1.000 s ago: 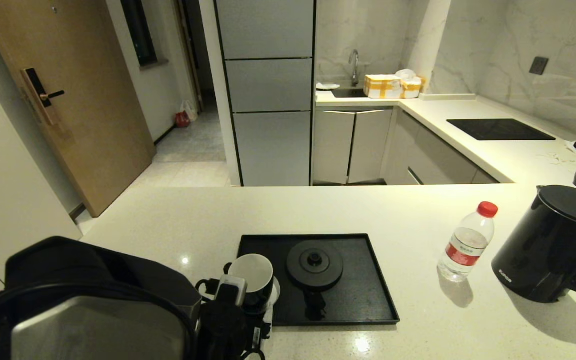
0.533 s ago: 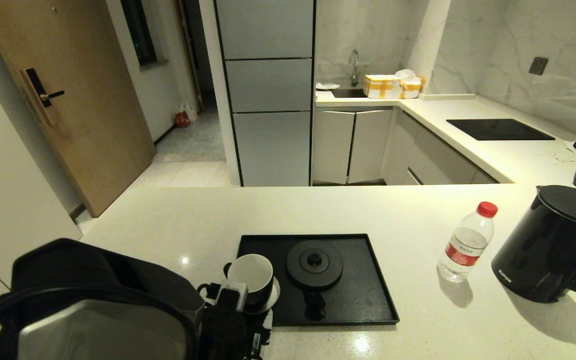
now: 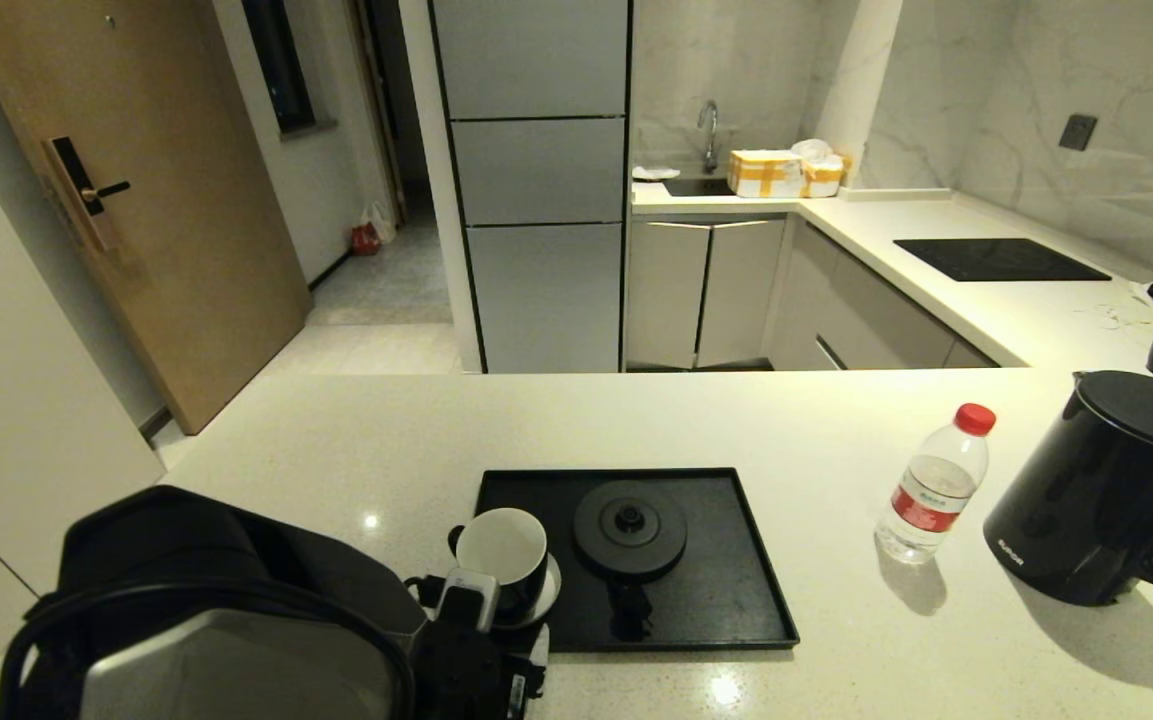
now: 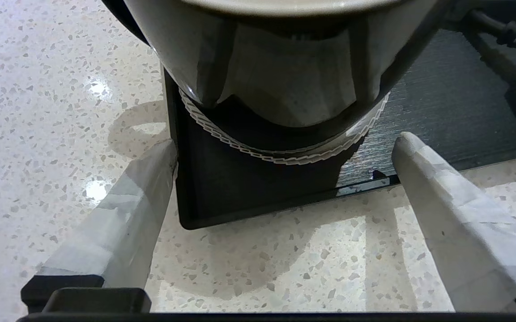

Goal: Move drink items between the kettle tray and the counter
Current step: Return the bottled water to its original position

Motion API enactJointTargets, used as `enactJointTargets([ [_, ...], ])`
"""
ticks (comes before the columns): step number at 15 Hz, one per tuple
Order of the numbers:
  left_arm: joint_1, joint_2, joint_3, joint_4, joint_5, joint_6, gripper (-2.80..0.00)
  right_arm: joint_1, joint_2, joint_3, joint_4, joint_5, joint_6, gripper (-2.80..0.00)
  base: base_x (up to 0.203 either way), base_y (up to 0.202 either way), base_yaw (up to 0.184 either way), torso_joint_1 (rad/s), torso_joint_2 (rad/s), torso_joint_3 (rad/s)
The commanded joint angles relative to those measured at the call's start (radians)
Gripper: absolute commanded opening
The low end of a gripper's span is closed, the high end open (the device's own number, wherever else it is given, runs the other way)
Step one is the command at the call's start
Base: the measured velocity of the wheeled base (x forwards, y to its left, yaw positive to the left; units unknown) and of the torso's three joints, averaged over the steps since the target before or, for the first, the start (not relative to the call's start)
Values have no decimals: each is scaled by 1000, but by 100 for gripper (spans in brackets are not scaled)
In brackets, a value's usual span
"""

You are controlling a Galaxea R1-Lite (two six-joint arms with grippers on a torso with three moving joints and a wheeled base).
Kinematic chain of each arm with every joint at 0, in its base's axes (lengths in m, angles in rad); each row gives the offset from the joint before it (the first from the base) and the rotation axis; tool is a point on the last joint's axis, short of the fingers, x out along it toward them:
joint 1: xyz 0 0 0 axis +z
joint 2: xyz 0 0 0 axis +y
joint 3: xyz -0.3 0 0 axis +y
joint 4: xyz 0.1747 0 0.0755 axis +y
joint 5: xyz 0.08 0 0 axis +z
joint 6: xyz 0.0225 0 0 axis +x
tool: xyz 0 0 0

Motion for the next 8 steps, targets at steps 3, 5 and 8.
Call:
enactJointTargets([
  [3, -10, 41, 23, -1, 1, -18, 0, 0, 1, 2, -1, 1, 0, -280, 0, 0, 0, 0, 0, 0],
  [5, -11, 31, 42, -1, 6, -26, 0, 0, 1, 2, 0, 1, 0, -280, 0, 0, 0, 0, 0, 0],
  [8, -18, 26, 41, -1, 27, -42, 0, 0, 1, 2, 0, 1, 0, -280, 0, 0, 0, 0, 0, 0],
])
